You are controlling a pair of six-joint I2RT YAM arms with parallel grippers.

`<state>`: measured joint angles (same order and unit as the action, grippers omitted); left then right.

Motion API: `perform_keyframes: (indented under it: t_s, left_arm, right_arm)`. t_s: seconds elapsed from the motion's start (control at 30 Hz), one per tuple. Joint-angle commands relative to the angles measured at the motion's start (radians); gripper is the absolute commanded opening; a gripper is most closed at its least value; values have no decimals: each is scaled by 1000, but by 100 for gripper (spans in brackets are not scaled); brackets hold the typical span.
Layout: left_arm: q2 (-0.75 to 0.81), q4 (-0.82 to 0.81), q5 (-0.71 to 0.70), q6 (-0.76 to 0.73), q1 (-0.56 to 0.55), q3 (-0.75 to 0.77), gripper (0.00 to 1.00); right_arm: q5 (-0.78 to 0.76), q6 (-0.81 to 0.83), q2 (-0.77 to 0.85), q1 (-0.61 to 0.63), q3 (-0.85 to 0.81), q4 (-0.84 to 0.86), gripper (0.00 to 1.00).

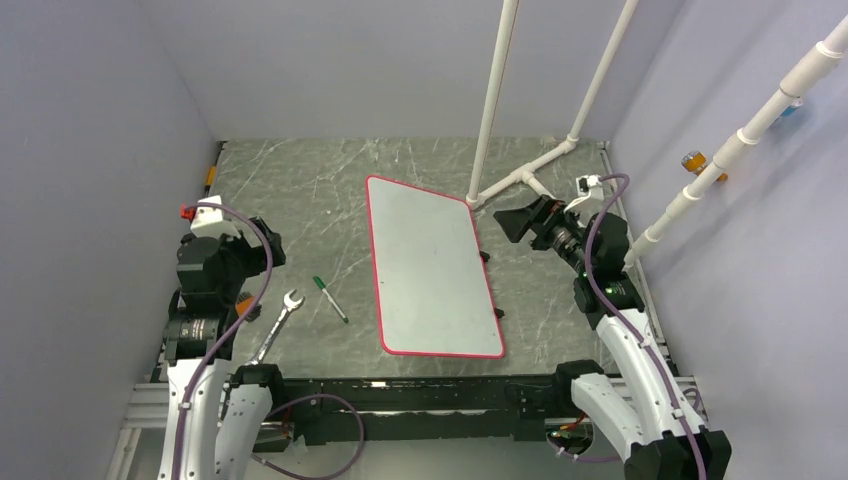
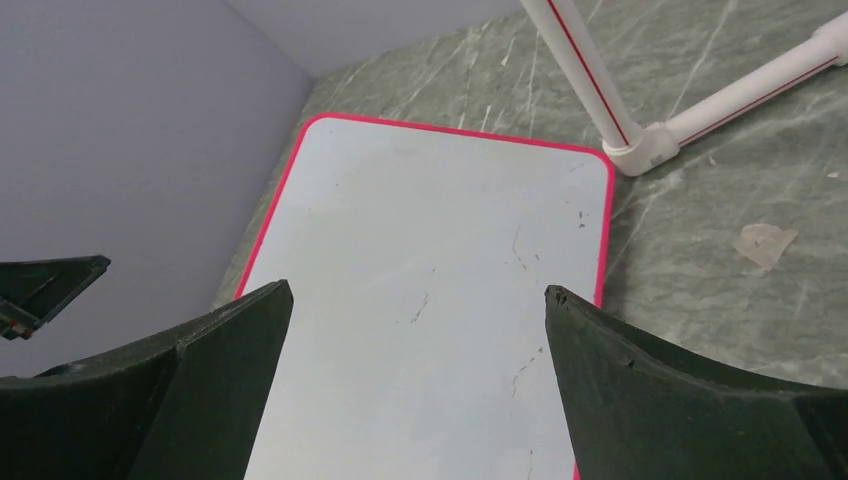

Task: Write a sentence on the whiteboard
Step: Pick up the whiteboard marker from the center of the board.

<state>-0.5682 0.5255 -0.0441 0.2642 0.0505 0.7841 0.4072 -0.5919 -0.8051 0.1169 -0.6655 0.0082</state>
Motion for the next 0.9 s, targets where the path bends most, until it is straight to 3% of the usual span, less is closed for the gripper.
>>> perform_keyframes:
  t_s: [0.0,0.2,0.43,0.63,0.87]
  left_arm:
    - [-13,-3,23,8,-12,32,99]
    - [-57,60,-20,83,-44,30,94]
    - [-60,129,-169,224,-230,-19,91]
    - [-118,143,-267,272,-303,-42,87]
    - [-198,127,-307,409,-368,-124,72]
  right_arm:
    - [-24,1,-6,32,-54,-3,100]
    - [-80,22,-9,71,-82,-110,100]
    - [-100,62,-6,95,-121,-215,100]
    - [-71,67,-6,100,-126,-242,100]
    - [-16,67,-51,101,-138,-266,100]
